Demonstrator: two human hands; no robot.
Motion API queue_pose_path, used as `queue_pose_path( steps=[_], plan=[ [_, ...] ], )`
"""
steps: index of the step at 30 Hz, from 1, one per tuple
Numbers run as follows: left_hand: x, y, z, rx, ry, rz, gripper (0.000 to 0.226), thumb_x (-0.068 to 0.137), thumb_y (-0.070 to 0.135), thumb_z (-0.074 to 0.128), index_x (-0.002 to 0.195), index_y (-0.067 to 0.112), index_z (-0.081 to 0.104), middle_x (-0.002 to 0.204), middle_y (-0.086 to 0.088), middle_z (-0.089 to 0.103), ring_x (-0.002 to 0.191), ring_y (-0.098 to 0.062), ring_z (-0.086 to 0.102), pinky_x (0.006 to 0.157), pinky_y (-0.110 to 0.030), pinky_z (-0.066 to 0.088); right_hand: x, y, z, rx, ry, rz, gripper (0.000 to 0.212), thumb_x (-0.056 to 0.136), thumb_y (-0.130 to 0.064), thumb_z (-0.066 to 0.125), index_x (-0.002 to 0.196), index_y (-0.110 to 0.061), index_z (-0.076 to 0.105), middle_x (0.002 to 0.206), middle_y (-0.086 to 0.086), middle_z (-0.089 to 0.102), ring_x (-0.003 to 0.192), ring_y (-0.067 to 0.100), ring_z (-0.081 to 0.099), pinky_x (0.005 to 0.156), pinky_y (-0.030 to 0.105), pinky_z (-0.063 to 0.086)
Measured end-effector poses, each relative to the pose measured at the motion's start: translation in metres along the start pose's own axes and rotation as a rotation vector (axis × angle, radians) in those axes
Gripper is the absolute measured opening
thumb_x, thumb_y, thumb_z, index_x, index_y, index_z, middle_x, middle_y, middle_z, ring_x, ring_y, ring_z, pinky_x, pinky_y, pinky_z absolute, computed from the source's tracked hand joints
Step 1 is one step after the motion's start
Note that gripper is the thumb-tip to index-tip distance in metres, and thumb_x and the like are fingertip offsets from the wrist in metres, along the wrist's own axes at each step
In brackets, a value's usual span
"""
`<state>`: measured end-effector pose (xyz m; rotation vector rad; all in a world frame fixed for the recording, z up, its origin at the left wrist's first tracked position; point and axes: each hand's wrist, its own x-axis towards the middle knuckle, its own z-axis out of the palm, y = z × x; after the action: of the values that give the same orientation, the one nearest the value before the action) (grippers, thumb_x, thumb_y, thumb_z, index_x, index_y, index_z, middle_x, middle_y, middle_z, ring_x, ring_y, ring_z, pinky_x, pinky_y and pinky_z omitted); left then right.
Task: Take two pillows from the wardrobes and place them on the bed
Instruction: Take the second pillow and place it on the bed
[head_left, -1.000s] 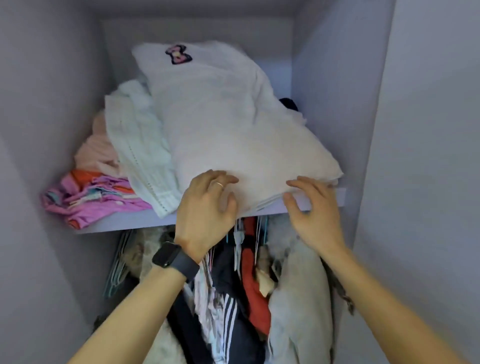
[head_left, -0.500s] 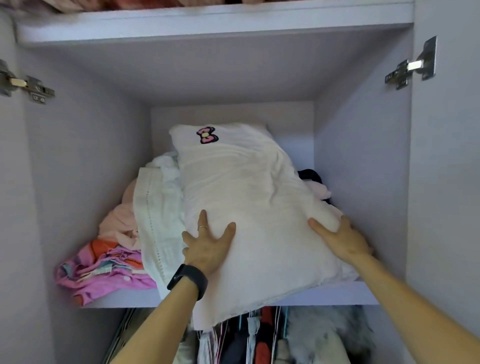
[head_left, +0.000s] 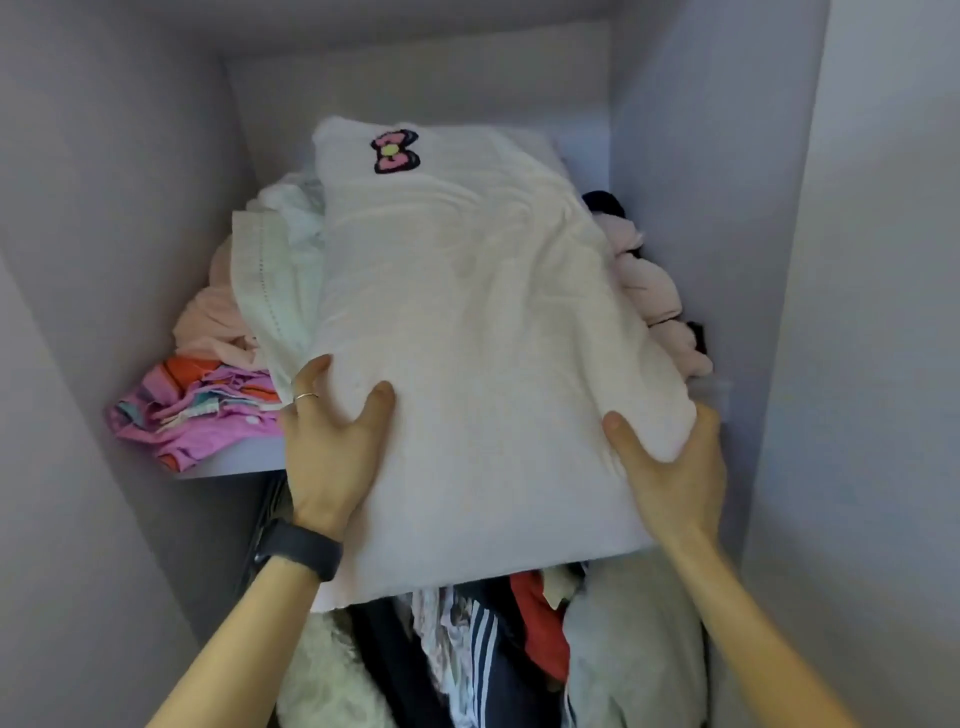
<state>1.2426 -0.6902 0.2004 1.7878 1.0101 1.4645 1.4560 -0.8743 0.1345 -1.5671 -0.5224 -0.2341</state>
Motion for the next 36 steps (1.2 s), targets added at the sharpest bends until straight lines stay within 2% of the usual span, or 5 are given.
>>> queue_pose_path(
  steps=[8,13,22,28,36],
  plan=[
    [-0.004,-0.019,0.012,0.078,-0.004,-0.036,0.075,0.079,0.064,0.056,0.144,0.035,0.031,0.147,-0.015,0.037,0.137,-0.033,0.034,0.111,-0.046,0.031,0.005,-0.002,-0.002,-0.23,-0.089,0.001,0.097,0.071,-0.085,0.042,0.15,-0.032,0.024,0.154,0.006,0.035,0.14,0.031,0.033,0.112,0.057,0.026],
    [0.049,0.021,0.019,0.192,-0.095,-0.029,0.074,0.083,0.068,0.054,0.146,0.04,0.029,0.151,-0.014,0.033,0.139,-0.037,0.031,0.112,-0.049,0.027,0.073,-0.06,0.024,-0.262,-0.283,-0.114,0.089,0.079,-0.083,0.043,0.153,-0.04,0.018,0.158,0.004,0.03,0.144,0.029,0.03,0.113,0.049,0.03],
    [0.117,0.059,0.05,0.369,-0.167,-0.108,0.083,0.081,0.083,0.036,0.152,0.046,0.015,0.157,-0.014,0.025,0.139,-0.041,0.03,0.114,-0.055,0.025,0.171,-0.11,0.089,-0.481,-0.529,-0.081,0.091,0.068,-0.097,0.026,0.148,-0.061,0.001,0.168,-0.001,-0.003,0.153,0.033,0.009,0.12,0.055,0.019],
    [0.115,0.038,0.074,0.438,-0.088,-0.128,0.09,0.072,0.093,0.028,0.15,0.056,0.002,0.159,-0.015,0.023,0.14,-0.04,0.031,0.112,-0.054,0.025,0.168,-0.066,0.116,-0.444,-0.445,-0.047,0.094,0.062,-0.101,0.029,0.144,-0.065,0.001,0.163,0.007,0.02,0.143,0.037,0.032,0.114,0.052,0.031],
    [0.108,0.022,0.085,0.409,0.101,-0.04,0.085,0.076,0.088,0.036,0.15,0.05,0.019,0.136,-0.018,0.041,0.128,-0.037,0.041,0.105,-0.05,0.034,0.165,-0.061,0.122,-0.35,-0.307,-0.12,0.077,0.073,-0.082,0.055,0.14,-0.06,0.024,0.136,0.012,0.039,0.119,0.038,0.05,0.099,0.042,0.043]
  ],
)
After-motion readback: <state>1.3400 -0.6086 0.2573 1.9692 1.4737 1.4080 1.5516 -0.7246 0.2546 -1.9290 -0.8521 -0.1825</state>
